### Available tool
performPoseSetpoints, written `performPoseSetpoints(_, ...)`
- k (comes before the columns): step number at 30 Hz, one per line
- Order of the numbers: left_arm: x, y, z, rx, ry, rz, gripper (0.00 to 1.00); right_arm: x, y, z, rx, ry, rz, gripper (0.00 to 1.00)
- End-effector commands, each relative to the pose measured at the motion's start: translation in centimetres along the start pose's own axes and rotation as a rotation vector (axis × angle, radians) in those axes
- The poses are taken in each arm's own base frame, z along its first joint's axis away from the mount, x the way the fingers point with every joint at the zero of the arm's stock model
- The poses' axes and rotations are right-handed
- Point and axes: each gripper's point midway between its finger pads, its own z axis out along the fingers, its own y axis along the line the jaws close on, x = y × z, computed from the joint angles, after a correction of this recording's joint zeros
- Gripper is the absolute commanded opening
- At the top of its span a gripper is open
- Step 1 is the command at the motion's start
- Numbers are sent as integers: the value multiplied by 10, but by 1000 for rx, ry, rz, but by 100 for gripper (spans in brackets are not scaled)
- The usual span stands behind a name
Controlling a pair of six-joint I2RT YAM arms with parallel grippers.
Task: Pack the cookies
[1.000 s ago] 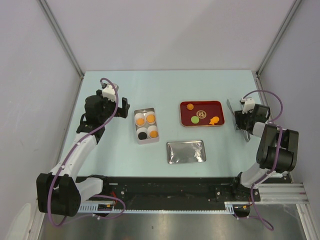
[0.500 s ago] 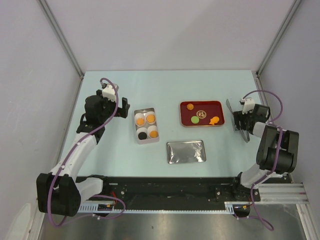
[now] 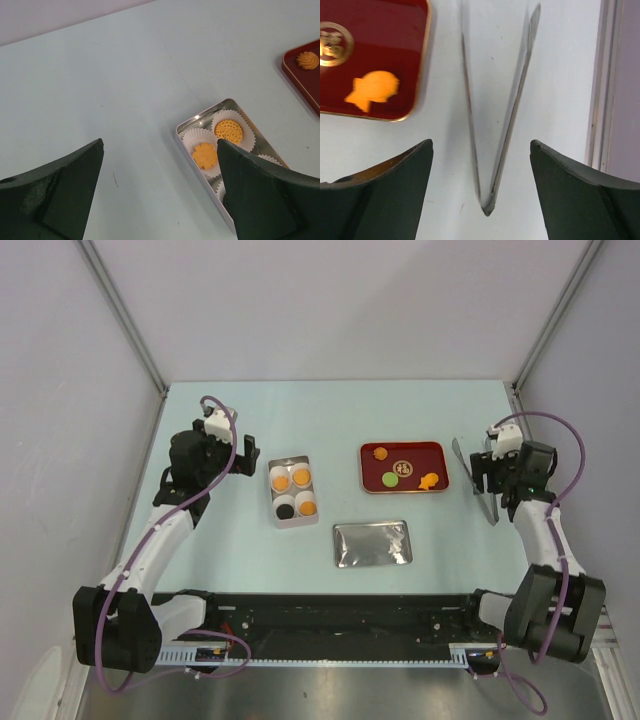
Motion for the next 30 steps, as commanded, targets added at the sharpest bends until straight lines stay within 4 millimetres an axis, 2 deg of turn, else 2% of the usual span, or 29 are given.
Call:
performPoseSetpoints(1, -25, -1, -5, 5, -71, 27, 100, -19, 35, -25, -101, -20, -60, 84)
performPoseSetpoints(2, -24, -2, -5, 7, -70, 27, 100, -22, 42, -31, -118, -26, -78, 84)
performPoseSetpoints(3, -26, -2, -5, 7, -73, 26, 100, -18, 59, -33, -169, -5, -110, 84)
performPoseSetpoints(5, -27, -2, -6, 10, -75, 26, 100, -14, 78, -36, -229, 14, -149, 83)
performPoseSetpoints(6, -28, -2, -6, 8, -76, 26, 100, -8, 99, -39, -299, 37, -184, 83)
performPoseSetpoints(12, -27, -2, -6, 8, -73, 28, 100, 17, 166, -45, -517, 134, -320, 79)
performPoseSetpoints(19, -24, -1, -4, 5, -65, 26, 100, 43, 199, -32, -603, 233, -393, 73)
performPoseSetpoints(25, -21, -1, -2, 4, -56, 25, 100, 63, 213, -20, -630, 305, -446, 69)
performPoseSetpoints(30, -20, 0, -1, 3, -53, 26, 100, 71, 224, -18, -646, 327, -484, 66)
